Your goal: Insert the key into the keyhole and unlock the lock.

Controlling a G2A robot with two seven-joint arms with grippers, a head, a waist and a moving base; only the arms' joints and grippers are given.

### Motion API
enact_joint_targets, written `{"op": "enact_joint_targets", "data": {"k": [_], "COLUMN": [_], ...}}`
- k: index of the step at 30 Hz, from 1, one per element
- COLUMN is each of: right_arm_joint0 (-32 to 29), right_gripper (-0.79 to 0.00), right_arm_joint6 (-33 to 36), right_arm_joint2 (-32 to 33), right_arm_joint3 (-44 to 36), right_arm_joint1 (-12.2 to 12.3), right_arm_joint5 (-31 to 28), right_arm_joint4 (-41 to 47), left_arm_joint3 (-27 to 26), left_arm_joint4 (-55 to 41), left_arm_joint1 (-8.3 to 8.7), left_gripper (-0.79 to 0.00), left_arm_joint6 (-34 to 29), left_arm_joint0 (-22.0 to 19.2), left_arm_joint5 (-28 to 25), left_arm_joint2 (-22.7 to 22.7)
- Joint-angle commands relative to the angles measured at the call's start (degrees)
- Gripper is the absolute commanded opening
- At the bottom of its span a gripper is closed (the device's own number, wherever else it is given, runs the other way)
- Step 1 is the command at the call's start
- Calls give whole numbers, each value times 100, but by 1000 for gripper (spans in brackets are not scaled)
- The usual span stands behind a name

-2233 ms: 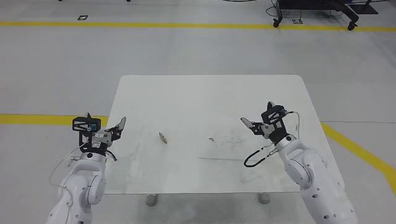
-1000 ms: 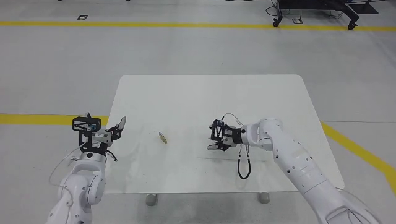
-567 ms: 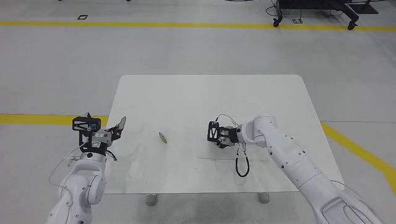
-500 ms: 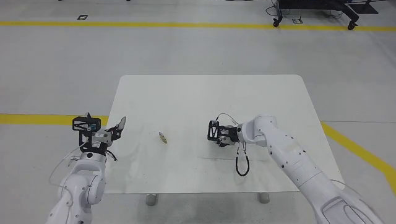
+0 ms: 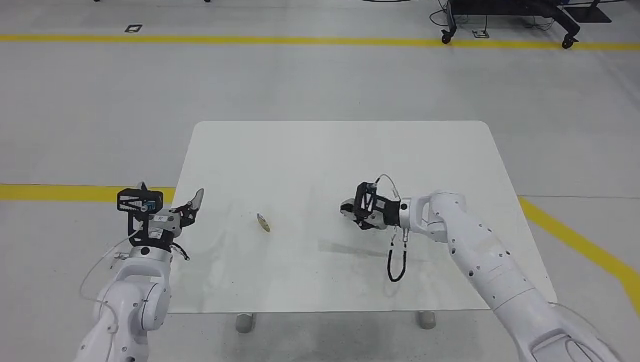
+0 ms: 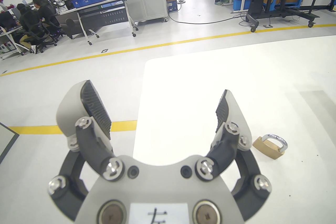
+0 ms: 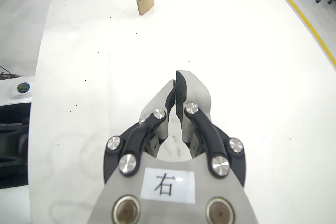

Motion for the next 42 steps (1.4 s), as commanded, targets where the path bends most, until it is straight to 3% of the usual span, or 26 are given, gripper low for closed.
{"op": "enact_joint_targets", "data": {"k": [1, 7, 13, 18, 24, 42], "right_arm_joint0": [3, -109, -302, -369, -327, 289], "right_gripper": [-785, -785, -785, -785, -785, -785], "right_arm_joint6": [7, -286, -1351, -2594, -3748, -4681], "right_arm_joint2": [-3, 89, 281, 226, 87, -609], "right_arm_joint3": [-4, -14, 473, 823, 1274, 2529], "right_arm_joint1": [0, 5, 71, 100, 103, -147], "right_arm_joint5": [-3, 113, 50, -141, 123, 290], "right_arm_joint4": [-5, 227, 238, -116, -632, -939], "left_arm_joint3": [0, -66, 19, 28, 196, 1816], "left_arm_joint4": [0, 189, 773, 954, 1058, 1392], "left_arm_joint1": [0, 2, -56, -154, -266, -755], "left_gripper": [0, 0, 0, 0, 0, 0], "left_arm_joint6": [0, -93, -1009, -1440, -2098, -2883], "left_arm_joint0": [0, -60, -916, -1505, -2107, -3466], "left_arm_joint5": [0, -122, -1036, -1254, -1559, -1227], "left_arm_joint2": [0, 127, 1285, 2059, 2781, 4437]}}
